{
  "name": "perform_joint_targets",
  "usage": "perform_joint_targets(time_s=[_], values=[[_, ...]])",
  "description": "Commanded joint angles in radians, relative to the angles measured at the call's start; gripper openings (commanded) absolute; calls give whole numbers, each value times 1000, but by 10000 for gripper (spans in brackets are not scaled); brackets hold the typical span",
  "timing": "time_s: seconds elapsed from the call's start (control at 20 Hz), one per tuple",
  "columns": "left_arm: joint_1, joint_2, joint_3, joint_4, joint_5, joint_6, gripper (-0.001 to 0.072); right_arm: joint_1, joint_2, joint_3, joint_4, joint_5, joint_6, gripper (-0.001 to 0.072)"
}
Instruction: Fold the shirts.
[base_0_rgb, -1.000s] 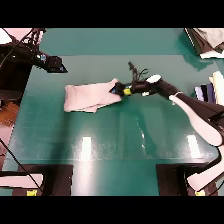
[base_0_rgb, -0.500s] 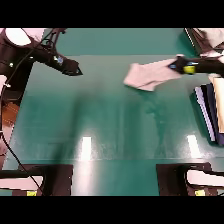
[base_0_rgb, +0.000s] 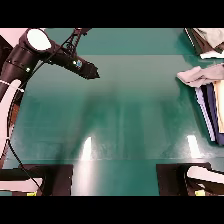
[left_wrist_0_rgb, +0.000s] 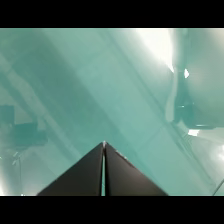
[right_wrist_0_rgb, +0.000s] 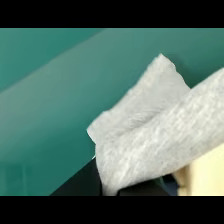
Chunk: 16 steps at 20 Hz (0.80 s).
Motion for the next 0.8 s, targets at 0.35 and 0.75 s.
perform_joint_targets(time_s=[0.35,0.75], values=[[-15,0,0,1,6,-2,22,-49,-5,296,95,-48,-99,16],[-15,0,0,2,-10,2,22,-49,56,397,-296,146,0,16]])
